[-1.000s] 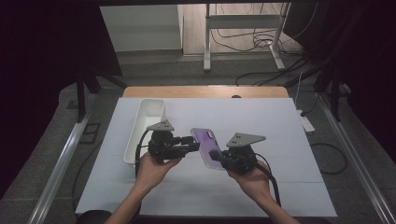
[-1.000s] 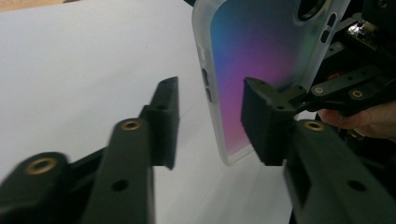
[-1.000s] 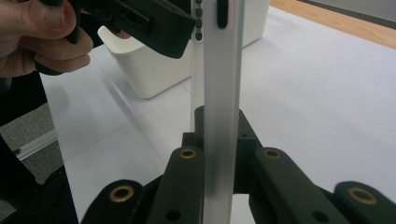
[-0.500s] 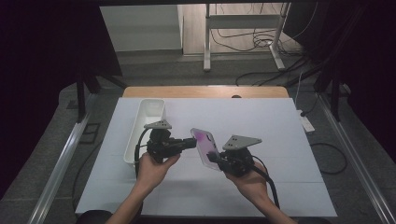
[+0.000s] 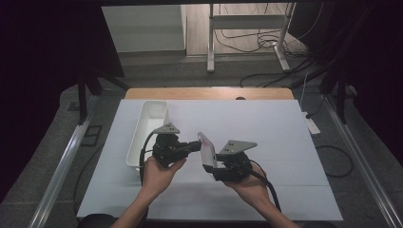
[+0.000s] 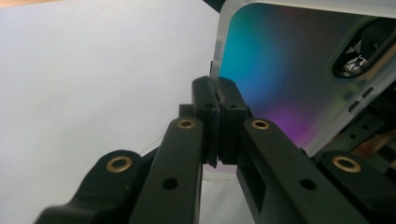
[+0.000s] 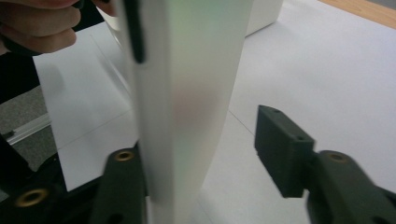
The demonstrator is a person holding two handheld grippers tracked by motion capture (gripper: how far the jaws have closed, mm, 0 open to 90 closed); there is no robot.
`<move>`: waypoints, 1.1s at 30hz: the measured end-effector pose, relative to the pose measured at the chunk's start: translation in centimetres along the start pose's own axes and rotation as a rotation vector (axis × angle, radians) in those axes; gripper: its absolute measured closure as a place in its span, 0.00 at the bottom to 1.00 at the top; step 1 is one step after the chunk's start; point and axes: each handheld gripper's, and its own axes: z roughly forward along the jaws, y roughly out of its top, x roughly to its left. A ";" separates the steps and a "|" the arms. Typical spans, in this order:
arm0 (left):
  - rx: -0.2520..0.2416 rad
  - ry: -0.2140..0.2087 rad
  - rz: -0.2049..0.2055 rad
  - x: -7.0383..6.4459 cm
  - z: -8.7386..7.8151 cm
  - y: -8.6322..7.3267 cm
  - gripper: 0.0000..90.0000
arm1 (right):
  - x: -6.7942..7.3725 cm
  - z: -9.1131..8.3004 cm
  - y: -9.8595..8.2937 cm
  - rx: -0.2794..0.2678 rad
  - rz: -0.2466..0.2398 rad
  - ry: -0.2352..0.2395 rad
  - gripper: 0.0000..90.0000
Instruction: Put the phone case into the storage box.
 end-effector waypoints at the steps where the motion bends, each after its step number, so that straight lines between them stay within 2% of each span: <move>1: 0.004 0.006 -0.001 -0.1 0.1 0.0 0.98 | 0.0 0.1 0.0 0.001 -0.002 -0.003 0.48; 6: 0.010 0.021 0.004 -0.2 0.3 -0.1 0.98 | 0.0 0.4 0.0 0.002 0.005 -0.001 0.39; 14: 0.006 0.014 -0.007 -0.3 0.5 -0.1 0.99 | 0.2 0.5 0.1 -0.027 0.011 0.035 0.34; 22: 0.022 0.010 0.004 -0.6 0.8 -0.1 0.98 | 0.4 0.7 0.1 -0.038 0.005 0.011 0.31; 33: 0.025 0.066 0.017 -0.5 0.6 -0.2 0.98 | 0.2 -0.1 0.2 -0.049 0.007 0.016 0.23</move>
